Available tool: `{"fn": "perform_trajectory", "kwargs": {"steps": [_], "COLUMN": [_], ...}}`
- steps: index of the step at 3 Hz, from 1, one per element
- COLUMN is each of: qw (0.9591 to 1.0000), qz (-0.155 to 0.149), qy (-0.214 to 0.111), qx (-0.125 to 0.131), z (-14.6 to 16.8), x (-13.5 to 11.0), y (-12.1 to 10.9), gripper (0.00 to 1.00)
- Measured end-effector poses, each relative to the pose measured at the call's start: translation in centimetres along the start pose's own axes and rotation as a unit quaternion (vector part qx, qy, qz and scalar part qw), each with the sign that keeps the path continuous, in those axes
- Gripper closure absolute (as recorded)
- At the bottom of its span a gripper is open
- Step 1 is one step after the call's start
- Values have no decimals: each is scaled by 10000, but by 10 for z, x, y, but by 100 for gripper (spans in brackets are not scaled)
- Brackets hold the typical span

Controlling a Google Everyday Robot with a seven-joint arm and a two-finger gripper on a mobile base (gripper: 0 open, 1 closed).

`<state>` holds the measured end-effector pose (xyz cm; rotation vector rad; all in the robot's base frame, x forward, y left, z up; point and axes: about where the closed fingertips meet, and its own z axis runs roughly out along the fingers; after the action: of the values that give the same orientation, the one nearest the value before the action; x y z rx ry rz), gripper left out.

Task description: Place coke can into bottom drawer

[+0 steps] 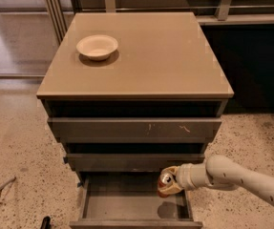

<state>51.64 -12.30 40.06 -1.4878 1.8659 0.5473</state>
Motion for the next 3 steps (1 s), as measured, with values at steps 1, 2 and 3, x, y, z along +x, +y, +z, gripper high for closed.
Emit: {"fn": "perform_trajectory", "kwargs": {"steps": [1, 2, 3], "qw": [9998, 9991, 9991], "qz": [-198, -271, -282], "qy": [50, 36, 39], "qx": [-84, -324, -317], "z": [33, 88, 87], "x": [29, 77, 75], "y": [12, 37, 36], "gripper": [100, 100, 100]}}
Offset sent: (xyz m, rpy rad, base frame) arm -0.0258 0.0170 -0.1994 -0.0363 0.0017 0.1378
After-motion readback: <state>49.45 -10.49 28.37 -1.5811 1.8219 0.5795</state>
